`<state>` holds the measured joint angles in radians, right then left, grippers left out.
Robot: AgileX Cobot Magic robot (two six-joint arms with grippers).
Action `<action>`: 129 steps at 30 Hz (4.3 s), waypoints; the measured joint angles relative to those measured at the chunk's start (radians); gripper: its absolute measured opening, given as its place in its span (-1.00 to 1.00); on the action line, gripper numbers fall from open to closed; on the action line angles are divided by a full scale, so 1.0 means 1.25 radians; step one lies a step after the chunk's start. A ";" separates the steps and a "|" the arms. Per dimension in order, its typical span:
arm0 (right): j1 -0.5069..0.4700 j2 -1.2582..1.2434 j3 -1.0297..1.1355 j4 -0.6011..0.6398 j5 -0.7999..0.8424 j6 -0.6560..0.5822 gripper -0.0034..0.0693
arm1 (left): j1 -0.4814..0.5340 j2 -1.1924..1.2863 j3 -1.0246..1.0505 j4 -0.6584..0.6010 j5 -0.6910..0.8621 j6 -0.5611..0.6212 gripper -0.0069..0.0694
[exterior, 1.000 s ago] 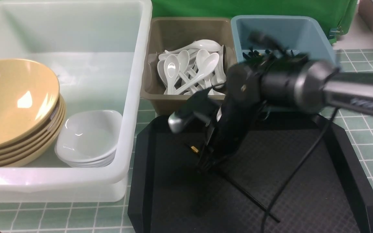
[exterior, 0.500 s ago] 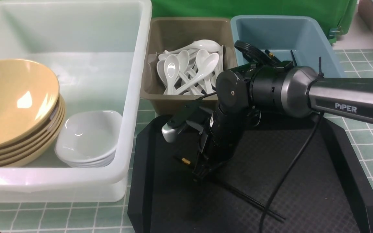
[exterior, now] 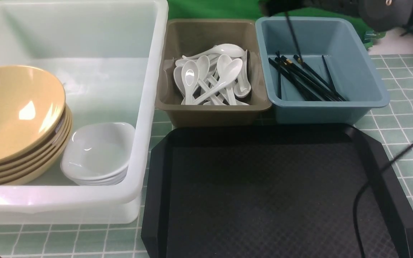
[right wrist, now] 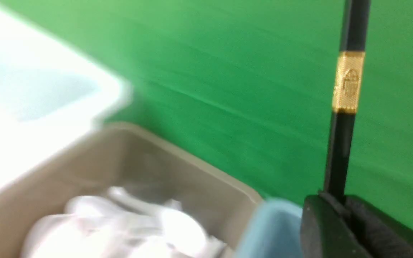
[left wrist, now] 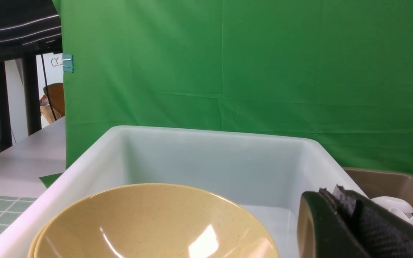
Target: On blue table put chopsticks spoon bowls plates into blue grey white boxes.
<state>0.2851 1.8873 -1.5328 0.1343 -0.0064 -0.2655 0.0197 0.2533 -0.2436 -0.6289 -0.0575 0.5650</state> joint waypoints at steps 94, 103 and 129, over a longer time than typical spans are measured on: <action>-0.233 -1.519 1.248 -0.115 0.253 0.194 -0.71 | 0.000 -0.001 0.000 0.000 0.117 0.000 -0.81; -0.233 -1.519 1.248 -0.115 0.253 0.194 -0.69 | 0.000 -0.001 0.000 0.001 0.117 0.000 -0.81; -0.234 -1.519 1.248 -0.117 0.255 0.194 -0.66 | 0.010 -0.211 0.215 0.317 0.308 -0.325 -0.81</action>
<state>-0.0072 -0.0116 0.0270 -0.0117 0.3125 -0.0226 0.0317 -0.0106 0.0252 -0.2326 0.3281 0.1584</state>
